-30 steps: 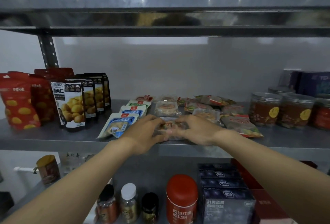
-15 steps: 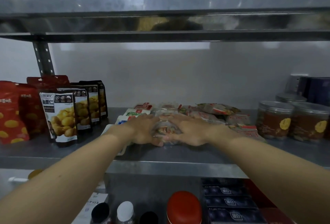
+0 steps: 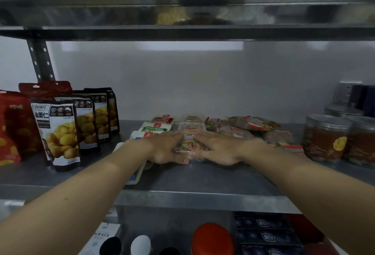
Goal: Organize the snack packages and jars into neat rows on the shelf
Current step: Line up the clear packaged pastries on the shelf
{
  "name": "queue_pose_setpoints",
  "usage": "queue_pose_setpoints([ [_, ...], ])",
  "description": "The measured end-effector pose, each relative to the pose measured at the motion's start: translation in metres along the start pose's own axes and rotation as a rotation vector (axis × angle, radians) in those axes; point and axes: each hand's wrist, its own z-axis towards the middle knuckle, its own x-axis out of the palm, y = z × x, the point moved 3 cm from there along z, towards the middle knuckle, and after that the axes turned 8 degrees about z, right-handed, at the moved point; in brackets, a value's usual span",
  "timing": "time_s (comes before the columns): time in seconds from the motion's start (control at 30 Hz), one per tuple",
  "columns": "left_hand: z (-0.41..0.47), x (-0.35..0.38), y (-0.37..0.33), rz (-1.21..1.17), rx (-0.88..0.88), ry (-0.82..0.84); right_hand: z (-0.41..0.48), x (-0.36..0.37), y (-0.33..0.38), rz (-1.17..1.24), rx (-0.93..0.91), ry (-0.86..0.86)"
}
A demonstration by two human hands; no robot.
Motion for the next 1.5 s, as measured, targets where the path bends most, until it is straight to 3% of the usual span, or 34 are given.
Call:
queue_pose_setpoints([
  [0.17, -0.004, -0.001, -0.001, -0.029, -0.003, -0.022, -0.01, -0.006, 0.003, 0.067, -0.013, -0.046],
  [0.4, -0.015, -0.02, -0.038, -0.05, 0.169, -0.339, -0.056, -0.039, -0.026, 0.101, 0.137, -0.186],
  [0.57, -0.008, -0.008, -0.082, -0.002, 0.197, -0.281, -0.081, -0.024, -0.042, 0.055, 0.258, -0.062],
  [0.73, -0.005, 0.004, -0.098, -0.049, 0.134, -0.279, -0.079, -0.014, -0.05, 0.04, 0.196, -0.186],
  [0.9, -0.008, 0.0, -0.106, -0.303, 0.117, -0.394, -0.077, -0.005, -0.056, 0.071, 0.129, -0.311],
  [1.07, -0.008, -0.006, -0.11, -0.609, -0.013, -0.5, -0.089, 0.001, -0.051, 0.169, -0.008, -0.454],
  [1.23, -0.013, -0.009, -0.111, -0.966, -0.072, -0.599, -0.104, 0.006, -0.046, 0.103, -0.082, -0.693],
  [1.33, -0.02, -0.002, -0.12, -1.197, -0.025, -0.586, -0.111, 0.012, -0.028, 0.091, -0.217, -0.849],
  [1.4, -0.029, 0.002, -0.124, -1.382, 0.017, -0.608, -0.117, 0.016, -0.017, 0.211, -0.279, -0.902],
  [1.5, -0.047, 0.012, -0.121, -1.531, 0.004, -0.635, -0.132, 0.018, -0.006, 0.62, -0.237, -0.897],
])
